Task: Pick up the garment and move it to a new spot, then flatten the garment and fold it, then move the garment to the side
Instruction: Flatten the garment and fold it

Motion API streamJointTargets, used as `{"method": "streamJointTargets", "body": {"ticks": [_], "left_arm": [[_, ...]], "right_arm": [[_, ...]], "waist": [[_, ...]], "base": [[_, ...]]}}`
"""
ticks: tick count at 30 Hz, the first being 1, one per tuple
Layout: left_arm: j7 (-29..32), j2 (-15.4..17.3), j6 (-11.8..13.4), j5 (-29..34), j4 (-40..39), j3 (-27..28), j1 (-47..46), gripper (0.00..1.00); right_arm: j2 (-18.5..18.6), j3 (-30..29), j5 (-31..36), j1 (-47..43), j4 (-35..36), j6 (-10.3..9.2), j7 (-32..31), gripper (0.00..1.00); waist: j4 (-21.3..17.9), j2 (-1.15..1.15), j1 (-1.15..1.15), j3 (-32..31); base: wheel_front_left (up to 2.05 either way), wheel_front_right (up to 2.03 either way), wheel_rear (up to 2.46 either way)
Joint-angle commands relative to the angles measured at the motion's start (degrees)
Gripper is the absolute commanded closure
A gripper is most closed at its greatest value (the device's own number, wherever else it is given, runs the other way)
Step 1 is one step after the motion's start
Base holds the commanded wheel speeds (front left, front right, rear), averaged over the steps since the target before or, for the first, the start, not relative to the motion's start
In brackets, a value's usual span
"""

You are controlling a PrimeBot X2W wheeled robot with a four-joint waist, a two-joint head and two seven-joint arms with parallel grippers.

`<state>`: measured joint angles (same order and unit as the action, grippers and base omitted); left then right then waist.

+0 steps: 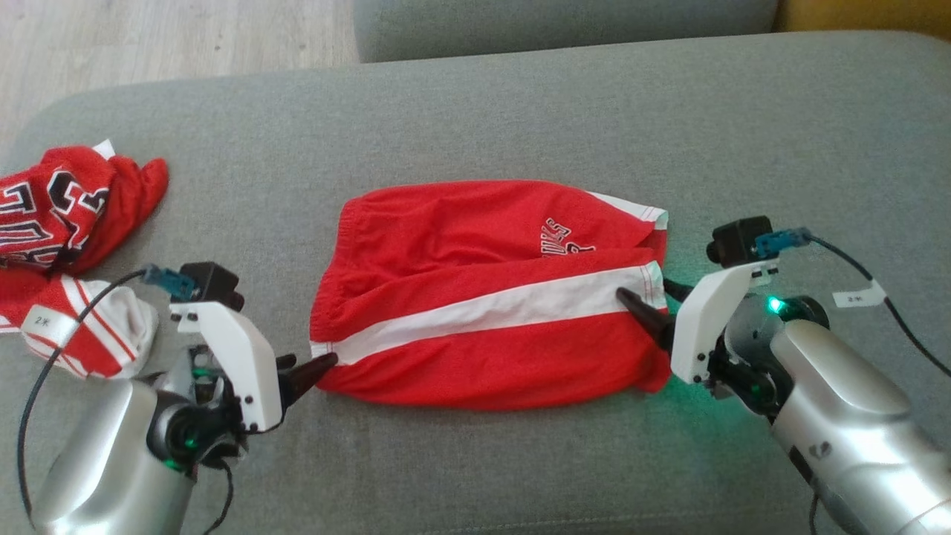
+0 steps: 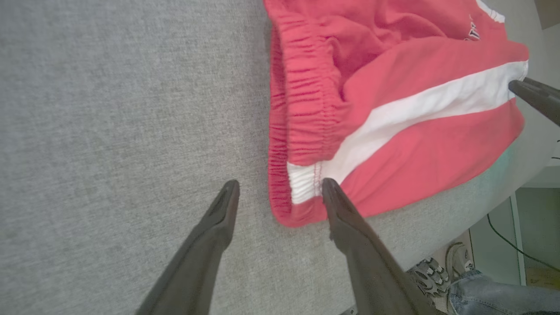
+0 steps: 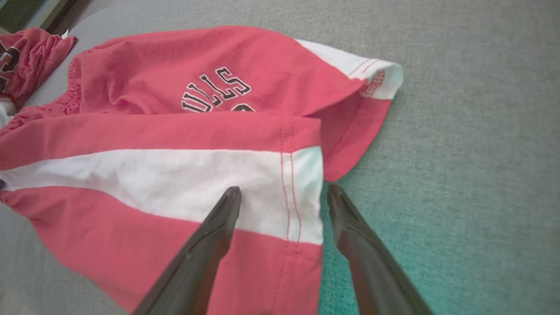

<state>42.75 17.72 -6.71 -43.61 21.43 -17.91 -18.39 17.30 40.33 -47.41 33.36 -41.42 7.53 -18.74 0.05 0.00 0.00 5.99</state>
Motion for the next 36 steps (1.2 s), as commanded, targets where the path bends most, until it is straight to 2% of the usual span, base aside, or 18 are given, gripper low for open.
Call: {"method": "streamJointTargets", "body": {"ticks": [1, 8, 9, 10, 11, 12, 13, 20, 28, 36], "left_arm": [[-0.29, 2.1, -0.31, -0.88, -1.37, 1.9, -4.59, 0.0], [-1.2, 2.06, -0.52, -1.64, -0.3, 1.12, -5.38, 0.0], [-1.1, 2.14, -0.55, -1.79, -0.18, 0.88, -5.41, 0.01], [-0.91, 2.21, -0.57, -2.02, -0.06, 0.65, -5.38, 0.44], [-0.77, 2.27, -0.6, -2.28, 0.07, 0.42, -5.34, 0.67], [-0.75, 2.3, -0.62, -2.58, 0.16, 0.22, -5.3, 0.91], [-0.88, 2.24, -0.65, -3.0, 0.12, 0.08, -5.19, 1.0], [-1.98, 3.48, -0.74, -5.16, -1.8, -0.48, -3.81, 1.0], [-4.25, 4.41, -0.76, -7.51, -5.77, 0.52, -2.42, 1.0], [-5.43, 4.59, -0.58, -7.48, -8.85, 1.22, -6.15, 1.0]], "right_arm": [[0.1, 0.97, -0.62, 3.03, 0.8, -0.04, 1.44, 0.0], [-0.25, 3.95, -2.2, 4.7, -1.14, -0.04, 3.88, 0.0], [-0.29, 4.55, -2.54, 4.88, -1.18, -0.04, 4.3, 0.16], [-0.28, 5.14, -2.94, 5.0, -1.23, -0.04, 4.68, 0.59], [-0.26, 5.72, -3.4, 5.09, -1.22, -0.04, 5.06, 1.0], [-0.2, 6.23, -3.9, 5.15, -1.26, -0.04, 5.39, 1.0], [-0.13, 6.77, -4.41, 5.18, -1.34, -0.04, 5.63, 1.0], [2.12, 9.3, -7.79, 4.97, -0.16, -0.04, 10.76, 1.0], [5.11, 9.01, -13.55, 3.22, 3.69, -0.04, 14.72, 1.0], [9.04, 9.23, -17.76, 6.63, 8.65, -0.04, 13.18, 1.0]], "waist": [[0.1, 0.0, 0.0, 0.42], [0.12, 0.0, 0.0, 0.77], [0.08, 0.0, 0.0, 0.7], [0.03, 0.0, 0.0, 0.6], [-0.03, 0.0, 0.0, 0.49], [-0.1, 0.0, 0.0, 0.35], [-0.17, 0.0, 0.0, 0.13], [-0.38, 0.0, 0.0, -2.11], [-0.39, 0.0, 0.0, -4.03], [-0.34, 0.0, 0.0, -2.04]], "base": [[0.0, 0.0, 0.0], [0.0, 0.0, 0.0], [0.0, 0.0, 0.0], [0.0, 0.0, 0.0], [0.0, 0.0, 0.0], [0.0, 0.0, 0.0], [0.0, 0.0, 0.0], [0.0, 0.0, 0.0], [0.0, 0.0, 0.0], [0.0, 0.0, 0.0]]}}
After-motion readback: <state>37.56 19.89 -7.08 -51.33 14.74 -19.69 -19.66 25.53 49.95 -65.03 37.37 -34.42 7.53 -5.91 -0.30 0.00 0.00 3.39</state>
